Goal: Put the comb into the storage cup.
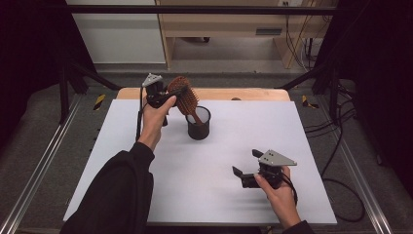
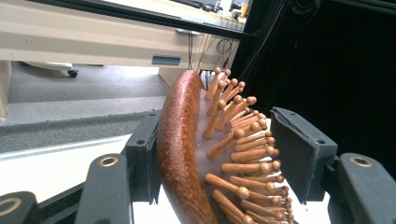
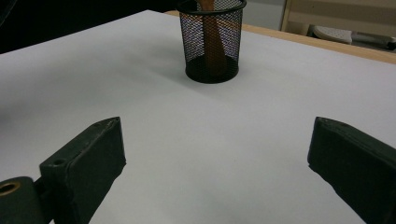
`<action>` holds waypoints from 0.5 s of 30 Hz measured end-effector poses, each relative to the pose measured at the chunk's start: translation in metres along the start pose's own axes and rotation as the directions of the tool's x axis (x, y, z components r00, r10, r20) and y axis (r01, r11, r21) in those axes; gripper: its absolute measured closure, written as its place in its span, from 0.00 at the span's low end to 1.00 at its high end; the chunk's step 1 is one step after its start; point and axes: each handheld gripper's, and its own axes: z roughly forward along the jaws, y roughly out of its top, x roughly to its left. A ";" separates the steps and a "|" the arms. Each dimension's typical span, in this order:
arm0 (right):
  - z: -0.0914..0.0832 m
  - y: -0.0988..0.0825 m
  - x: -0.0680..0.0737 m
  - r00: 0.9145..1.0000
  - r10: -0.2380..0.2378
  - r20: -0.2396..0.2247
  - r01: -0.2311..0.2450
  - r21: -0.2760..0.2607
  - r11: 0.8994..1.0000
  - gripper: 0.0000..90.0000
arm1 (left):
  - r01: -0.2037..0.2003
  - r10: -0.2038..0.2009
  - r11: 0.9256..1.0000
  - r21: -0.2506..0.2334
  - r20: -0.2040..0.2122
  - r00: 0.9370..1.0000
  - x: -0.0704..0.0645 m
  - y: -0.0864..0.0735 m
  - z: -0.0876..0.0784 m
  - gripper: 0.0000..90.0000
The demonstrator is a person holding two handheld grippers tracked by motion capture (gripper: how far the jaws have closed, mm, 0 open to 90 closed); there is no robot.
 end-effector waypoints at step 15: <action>0.001 0.000 0.001 1.000 -0.003 -0.002 0.003 0.002 1.000 0.05 | -0.009 0.009 1.000 0.007 -0.011 1.000 -0.002 -0.001 0.001 0.36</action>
